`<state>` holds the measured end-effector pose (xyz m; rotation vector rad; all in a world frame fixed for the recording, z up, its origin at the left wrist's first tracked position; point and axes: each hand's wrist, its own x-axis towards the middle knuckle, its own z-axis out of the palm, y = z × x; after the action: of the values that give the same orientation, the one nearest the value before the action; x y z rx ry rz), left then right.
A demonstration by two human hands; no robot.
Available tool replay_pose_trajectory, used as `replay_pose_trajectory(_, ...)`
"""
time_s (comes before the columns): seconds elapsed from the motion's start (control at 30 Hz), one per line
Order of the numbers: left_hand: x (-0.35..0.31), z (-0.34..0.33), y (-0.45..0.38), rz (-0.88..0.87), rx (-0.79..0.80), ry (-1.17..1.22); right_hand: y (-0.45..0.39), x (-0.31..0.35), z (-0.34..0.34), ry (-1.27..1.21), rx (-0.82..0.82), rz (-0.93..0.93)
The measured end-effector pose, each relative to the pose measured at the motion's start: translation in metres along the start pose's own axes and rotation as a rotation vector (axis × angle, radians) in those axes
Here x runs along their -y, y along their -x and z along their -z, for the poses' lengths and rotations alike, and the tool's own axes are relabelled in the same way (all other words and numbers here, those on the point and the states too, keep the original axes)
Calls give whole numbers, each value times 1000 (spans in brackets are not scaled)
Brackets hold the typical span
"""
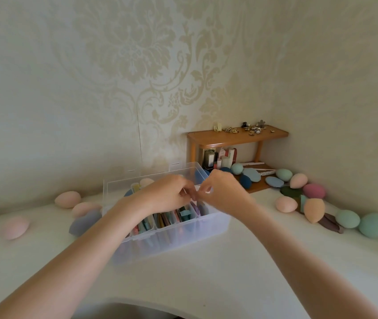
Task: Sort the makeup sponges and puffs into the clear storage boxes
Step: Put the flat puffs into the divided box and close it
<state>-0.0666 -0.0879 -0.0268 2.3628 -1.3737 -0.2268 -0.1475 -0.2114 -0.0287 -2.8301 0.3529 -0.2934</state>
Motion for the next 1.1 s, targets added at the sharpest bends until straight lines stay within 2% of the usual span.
replay_pose_trajectory(0.07,-5,1,-6,-18,-40,37,-3,-12,17,-173,-56,-69)
replay_pose_trajectory(0.1,-8,2,-9,-35,-51,36,-7,-22,25,-182,-112,-128)
replay_pose_trajectory(0.2,-19,0,-22,-102,-92,5,-17,-65,38,-12,-166,-369)
replay_pose_trajectory(0.3,-28,-3,-34,-135,-143,23,-19,-106,30,208,-61,-529)
replay_pose_trajectory(0.43,-36,-8,-43,-132,-91,0,-14,-138,14,328,194,-582)
replay_pose_trajectory(0.53,-33,-11,-44,-104,-56,8,-13,-144,7,418,229,-594)
replay_pose_trajectory(0.6,-31,-12,-44,-98,-42,1,-13,-142,7,462,170,-584)
replay_pose_trajectory(0.73,-27,-13,-43,-92,-54,1,-17,-120,26,450,-120,-524)
replay_pose_trajectory(0.8,-25,-10,-42,-85,-80,12,-21,-106,38,339,-291,-407)
replay_pose_trajectory(0.87,-20,-6,-37,-78,-97,39,-24,-88,47,82,-403,-277)
replay_pose_trajectory(0.93,-16,-3,-31,-75,-96,74,-24,-68,53,-101,-354,-121)
replay_pose_trajectory(1.0,-12,0,-25,-76,-80,104,-21,-48,50,-165,-276,0)
replay_pose_trajectory(1.1,-8,2,-16,-64,-47,165,-16,-28,39,-147,-217,30)
